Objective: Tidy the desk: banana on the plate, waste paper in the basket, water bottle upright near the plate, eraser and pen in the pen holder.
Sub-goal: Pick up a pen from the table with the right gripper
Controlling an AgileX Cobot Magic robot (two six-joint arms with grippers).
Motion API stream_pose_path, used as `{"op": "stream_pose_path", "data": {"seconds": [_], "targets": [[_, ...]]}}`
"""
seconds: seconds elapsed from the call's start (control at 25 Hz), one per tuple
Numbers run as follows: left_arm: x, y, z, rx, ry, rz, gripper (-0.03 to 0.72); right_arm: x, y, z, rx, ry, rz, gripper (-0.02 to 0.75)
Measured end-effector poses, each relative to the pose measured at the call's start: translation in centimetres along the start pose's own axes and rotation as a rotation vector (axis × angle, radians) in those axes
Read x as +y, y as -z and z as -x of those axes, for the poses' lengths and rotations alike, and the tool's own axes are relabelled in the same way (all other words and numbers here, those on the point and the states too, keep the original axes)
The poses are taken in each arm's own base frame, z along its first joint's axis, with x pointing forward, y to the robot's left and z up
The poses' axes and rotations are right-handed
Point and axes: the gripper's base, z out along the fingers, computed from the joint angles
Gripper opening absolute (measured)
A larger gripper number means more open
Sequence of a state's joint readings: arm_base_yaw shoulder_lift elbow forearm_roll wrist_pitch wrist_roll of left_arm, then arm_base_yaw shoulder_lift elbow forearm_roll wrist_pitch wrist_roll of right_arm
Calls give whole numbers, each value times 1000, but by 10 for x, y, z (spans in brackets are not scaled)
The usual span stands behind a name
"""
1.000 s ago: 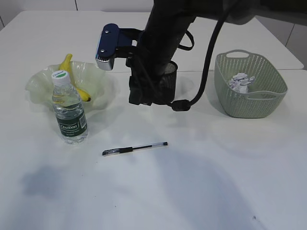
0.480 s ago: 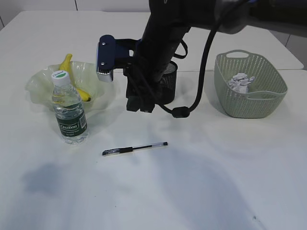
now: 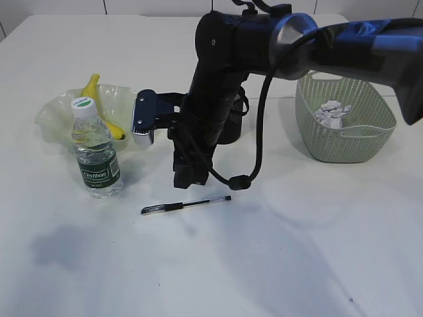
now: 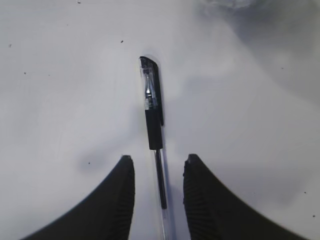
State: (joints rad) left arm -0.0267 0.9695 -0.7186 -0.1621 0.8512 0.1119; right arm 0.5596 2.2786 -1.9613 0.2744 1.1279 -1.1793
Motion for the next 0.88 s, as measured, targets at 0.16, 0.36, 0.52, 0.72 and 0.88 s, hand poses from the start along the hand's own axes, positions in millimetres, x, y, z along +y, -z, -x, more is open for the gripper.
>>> {"op": "stream_pose_path", "data": {"seconds": [0.16, 0.36, 0.52, 0.72, 0.88], "targets": [[0, 0, 0, 0, 0, 0, 482, -1, -11, -2, -1, -11, 27, 256], [0, 0, 2, -22, 0, 2, 482, -4, -22, -2, 0, -16, 51, 256], [0, 0, 2, -23, 0, 3, 482, -7, -32, -1, 12, -11, 76, 256], [0, 0, 3, -31, 0, 3, 482, -7, -40, 2, 20, -9, 87, 256], [0, 0, 4, -44, 0, 5, 482, -7, -51, -3, 48, -14, 111, 256]]}}
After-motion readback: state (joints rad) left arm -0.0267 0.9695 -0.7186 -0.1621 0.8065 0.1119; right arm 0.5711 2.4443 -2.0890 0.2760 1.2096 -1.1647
